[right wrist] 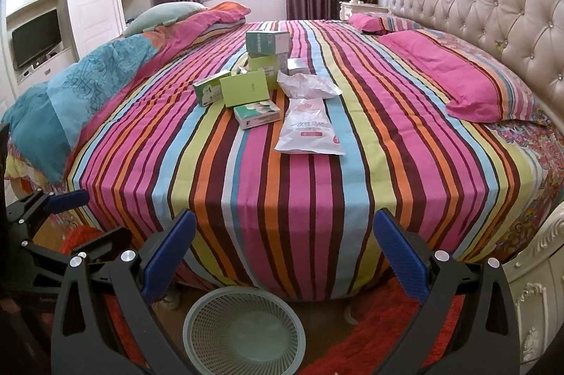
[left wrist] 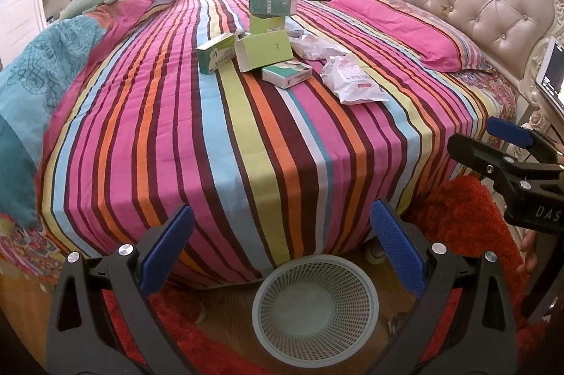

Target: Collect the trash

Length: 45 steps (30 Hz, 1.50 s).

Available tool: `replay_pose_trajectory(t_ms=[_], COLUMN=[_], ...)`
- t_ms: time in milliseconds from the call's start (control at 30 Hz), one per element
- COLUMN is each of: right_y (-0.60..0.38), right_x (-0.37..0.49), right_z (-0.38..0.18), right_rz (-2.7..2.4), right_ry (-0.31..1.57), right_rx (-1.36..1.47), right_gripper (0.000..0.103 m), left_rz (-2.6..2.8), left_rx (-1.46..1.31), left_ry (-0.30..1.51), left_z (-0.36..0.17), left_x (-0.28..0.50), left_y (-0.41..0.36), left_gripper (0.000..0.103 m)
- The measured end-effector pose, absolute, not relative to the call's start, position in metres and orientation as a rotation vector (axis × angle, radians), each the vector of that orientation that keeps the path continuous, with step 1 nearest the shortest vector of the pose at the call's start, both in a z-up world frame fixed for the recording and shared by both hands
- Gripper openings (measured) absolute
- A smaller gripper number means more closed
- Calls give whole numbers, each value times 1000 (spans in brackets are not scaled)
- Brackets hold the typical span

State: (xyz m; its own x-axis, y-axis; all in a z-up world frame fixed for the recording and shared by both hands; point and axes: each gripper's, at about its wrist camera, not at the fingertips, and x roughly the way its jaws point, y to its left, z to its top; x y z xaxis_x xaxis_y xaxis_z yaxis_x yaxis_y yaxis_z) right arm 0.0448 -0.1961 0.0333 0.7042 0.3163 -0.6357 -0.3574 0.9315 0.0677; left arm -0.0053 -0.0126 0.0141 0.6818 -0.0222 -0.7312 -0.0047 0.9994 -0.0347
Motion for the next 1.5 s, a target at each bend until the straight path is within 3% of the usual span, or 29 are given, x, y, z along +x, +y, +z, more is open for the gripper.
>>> replay_pose_trajectory(t_ms=[1500], right_y=[-208], right_x=[86], right_z=[4], right_rz=[341], right_ry=[805], right_rx=[-37], right_gripper=[96], left_rz=[-15], left_rx=[-16], left_ry=[924], left_z=[-38], left_x=[23], left_y=[5], left_gripper=[97])
